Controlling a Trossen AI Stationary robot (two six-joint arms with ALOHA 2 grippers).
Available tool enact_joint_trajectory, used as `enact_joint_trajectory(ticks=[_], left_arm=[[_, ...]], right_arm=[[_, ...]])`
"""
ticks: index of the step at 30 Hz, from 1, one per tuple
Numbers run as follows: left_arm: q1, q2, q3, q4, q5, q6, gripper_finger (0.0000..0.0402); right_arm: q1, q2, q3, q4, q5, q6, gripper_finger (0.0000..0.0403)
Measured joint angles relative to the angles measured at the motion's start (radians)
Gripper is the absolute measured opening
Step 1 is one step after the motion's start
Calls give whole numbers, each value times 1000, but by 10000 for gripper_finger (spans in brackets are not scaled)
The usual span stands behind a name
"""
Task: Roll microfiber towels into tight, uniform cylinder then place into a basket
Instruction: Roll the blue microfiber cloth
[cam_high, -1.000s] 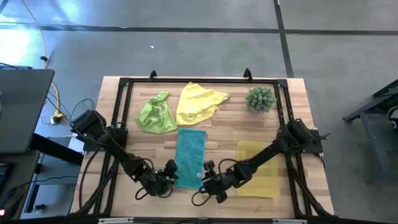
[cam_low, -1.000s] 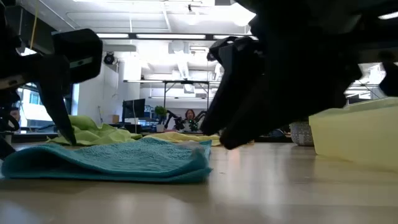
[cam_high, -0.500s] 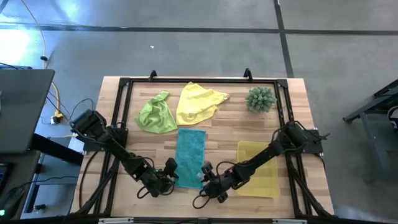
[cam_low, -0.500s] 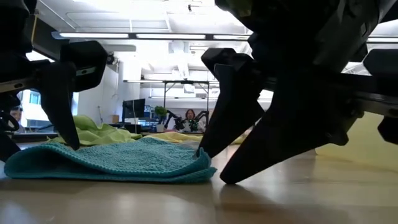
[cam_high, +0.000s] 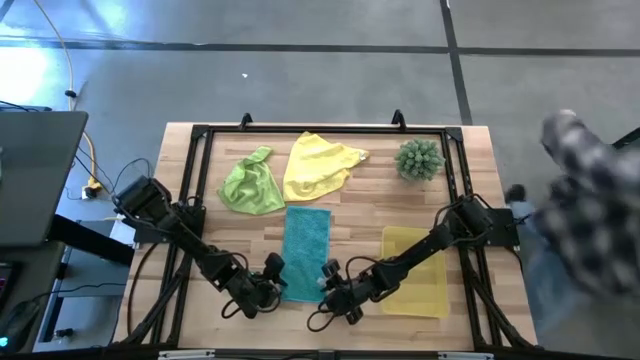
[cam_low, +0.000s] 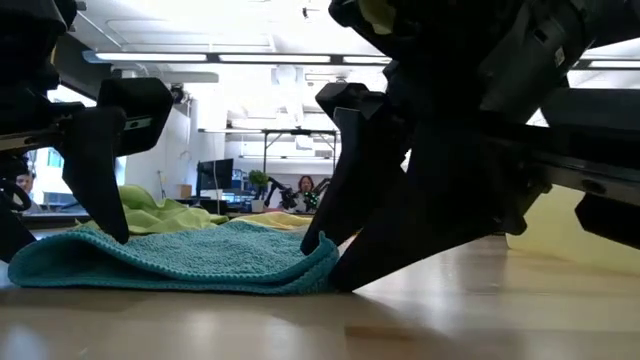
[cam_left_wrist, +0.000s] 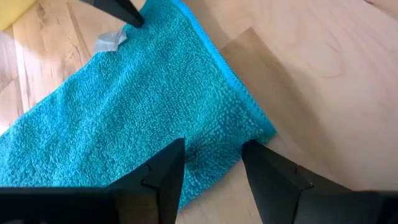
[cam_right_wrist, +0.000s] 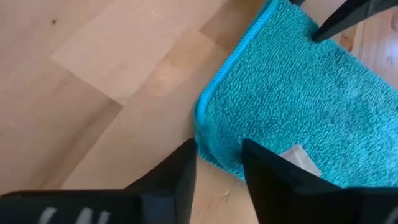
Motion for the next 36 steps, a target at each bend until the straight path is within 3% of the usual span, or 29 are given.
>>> enact_joint_trajectory(ticks=[10,20,29,36], left_arm=[[-39,2,-1,0,-52,-3,104],[-49,4,-5,34,-29,-32,6],[-57,-25,-5,54,3,-142,2],[-55,-68,-4,44,32,-282,1]], right_arm=[[-1,1,-1,-8,-40,147,6],[-2,1,-1,-8,-29,269,2],[-7,-1,-3,18,-33,341,1],[-50,-3,-3,66,-100,419,0]])
